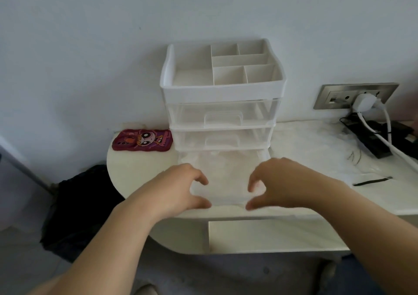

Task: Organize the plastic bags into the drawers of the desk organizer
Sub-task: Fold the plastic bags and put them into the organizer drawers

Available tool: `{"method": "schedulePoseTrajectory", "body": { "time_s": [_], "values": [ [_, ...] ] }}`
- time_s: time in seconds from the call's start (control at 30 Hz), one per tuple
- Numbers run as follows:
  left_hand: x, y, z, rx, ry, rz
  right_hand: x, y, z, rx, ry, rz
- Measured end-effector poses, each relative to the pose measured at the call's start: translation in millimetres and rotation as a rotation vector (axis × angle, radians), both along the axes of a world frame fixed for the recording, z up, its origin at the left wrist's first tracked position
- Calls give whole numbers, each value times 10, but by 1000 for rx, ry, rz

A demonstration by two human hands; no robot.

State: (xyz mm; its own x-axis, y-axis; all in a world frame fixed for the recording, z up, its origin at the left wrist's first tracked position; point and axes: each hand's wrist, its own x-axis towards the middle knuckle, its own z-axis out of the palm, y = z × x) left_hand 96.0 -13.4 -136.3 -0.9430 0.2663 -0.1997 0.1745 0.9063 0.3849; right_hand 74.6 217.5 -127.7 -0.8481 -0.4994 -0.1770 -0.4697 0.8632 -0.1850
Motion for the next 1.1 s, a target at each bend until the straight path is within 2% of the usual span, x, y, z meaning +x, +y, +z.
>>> {"method": "schedulePoseTrajectory", "body": {
  "time_s": [0.07, 0.13, 0.27, 0.33, 0.4, 0.47, 0.63, 0.73, 0.83, 1.1],
  "values": [
    [51, -2, -69, -104, -9, -1, 68, 28, -115, 135, 10, 26],
    [75, 18, -142, -195, 59, -26, 105, 34, -194, 167, 42, 41],
    [76, 51, -243, -244, 126, -75, 152, 71, -231, 114, 95, 46],
    [80, 65, -264, -260, 128, -81, 178, 88, -208, 19, 110, 27],
    [82, 82, -253, -269, 165, -80, 157, 105, -121, -97, 220, -26],
    [84, 104, -238, -295, 226, -86, 130, 151, -61, -91, 311, -76],
    [113, 135, -265, -416, 118, -75, 204, 126, -232, 170, 114, 17],
    [97, 152, -260, -389, 116, -64, 158, 119, -277, 162, 145, 49],
    [60, 128, -231, -288, 115, -52, 63, 151, -259, 41, 207, 19],
    [-167, 5, -255, -131, 320, 41, -157, 126, -273, -164, 411, -160]
  ]
}}
